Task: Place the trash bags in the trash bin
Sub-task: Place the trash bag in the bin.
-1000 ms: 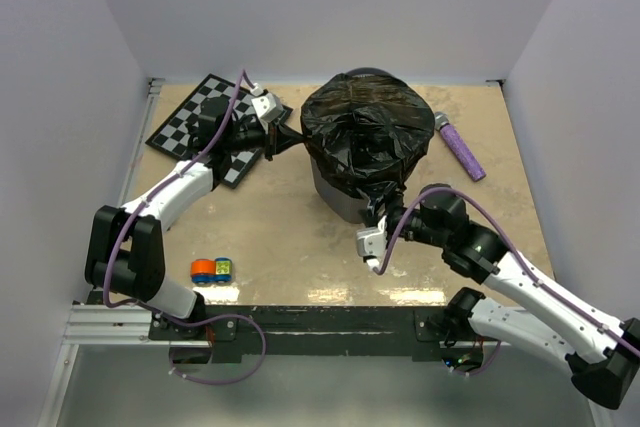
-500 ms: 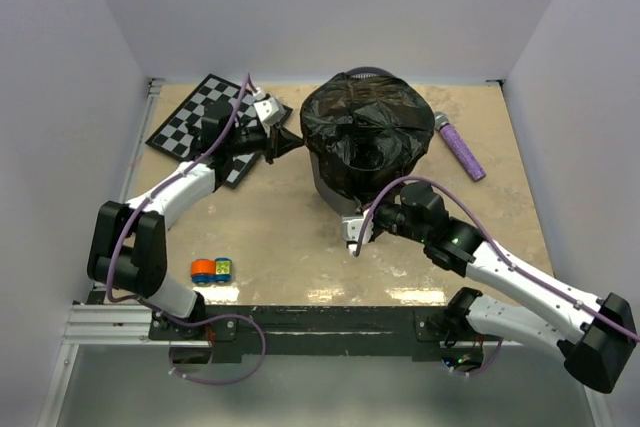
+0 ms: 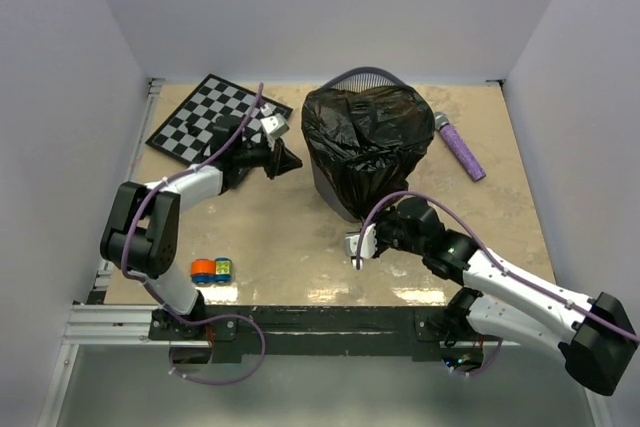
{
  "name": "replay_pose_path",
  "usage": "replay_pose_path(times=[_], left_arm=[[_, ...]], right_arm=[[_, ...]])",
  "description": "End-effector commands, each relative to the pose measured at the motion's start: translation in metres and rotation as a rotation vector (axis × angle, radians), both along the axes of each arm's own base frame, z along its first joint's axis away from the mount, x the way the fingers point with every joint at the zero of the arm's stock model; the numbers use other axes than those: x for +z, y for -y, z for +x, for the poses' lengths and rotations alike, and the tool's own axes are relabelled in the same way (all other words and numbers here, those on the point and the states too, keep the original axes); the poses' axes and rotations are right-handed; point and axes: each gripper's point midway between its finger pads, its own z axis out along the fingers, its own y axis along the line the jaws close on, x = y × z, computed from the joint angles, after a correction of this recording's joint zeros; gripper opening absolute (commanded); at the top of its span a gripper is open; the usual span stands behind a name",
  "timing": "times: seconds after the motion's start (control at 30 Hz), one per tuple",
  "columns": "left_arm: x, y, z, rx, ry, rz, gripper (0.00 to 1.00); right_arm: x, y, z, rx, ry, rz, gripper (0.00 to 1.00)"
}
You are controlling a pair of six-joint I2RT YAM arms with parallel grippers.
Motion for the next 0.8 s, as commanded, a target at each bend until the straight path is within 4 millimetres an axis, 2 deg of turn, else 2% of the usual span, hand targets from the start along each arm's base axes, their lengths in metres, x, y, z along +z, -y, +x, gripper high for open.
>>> replay_pose_path(times=[0.0,0.07,0.13,0.23,0.33,0.37,0.47,0.53,0.57,0.63,0.67,0.77], left_arm=[[0.057,-0.012,-0.008,-0.034,-0.027,-0.181,0.39],[0.081,-0.021,-0.013,-0.034,-0.015,-0.227,0.56],[0.102,-0.023,-0.019,-0.042,0.019,-0.247,0.62],[0.133,-0.024,-0.014,-0.028,0.103,-0.255,0.63],[0.168,-0.032,0.008,0.009,0.176,-0.282,0.65],[0.180,-0.033,0.014,0.002,0.196,-0.285,0.65],[0.205,-0.034,0.031,-0.043,0.208,-0.281,0.67],[0.214,-0.034,0.041,-0.075,0.183,-0.292,0.67],[0.217,-0.033,0.042,-0.095,0.158,-0.306,0.68],[0.223,-0.031,0.044,-0.124,0.146,-0.316,0.70],[0.225,-0.030,0.043,-0.131,0.145,-0.318,0.71],[0.227,-0.026,0.038,-0.143,0.136,-0.319,0.73]], right_arm=[[0.014,-0.006,0.003,-0.007,-0.002,0.035,0.25],[0.024,-0.001,0.001,-0.017,-0.009,0.028,0.39],[0.046,0.003,-0.003,-0.025,-0.003,0.060,0.46],[0.107,0.005,-0.015,-0.033,-0.005,0.181,0.54],[0.170,0.006,-0.024,-0.071,-0.060,0.313,0.57],[0.198,0.005,-0.027,-0.069,-0.062,0.361,0.57],[0.271,0.007,-0.012,-0.176,-0.075,0.528,0.57],[0.299,0.008,0.014,-0.242,-0.082,0.610,0.58],[0.306,0.004,0.029,-0.254,-0.117,0.635,0.58],[0.306,0.002,0.069,-0.278,-0.229,0.653,0.56],[0.296,0.002,0.094,-0.296,-0.306,0.645,0.55],[0.276,-0.001,0.139,-0.262,-0.435,0.533,0.58]])
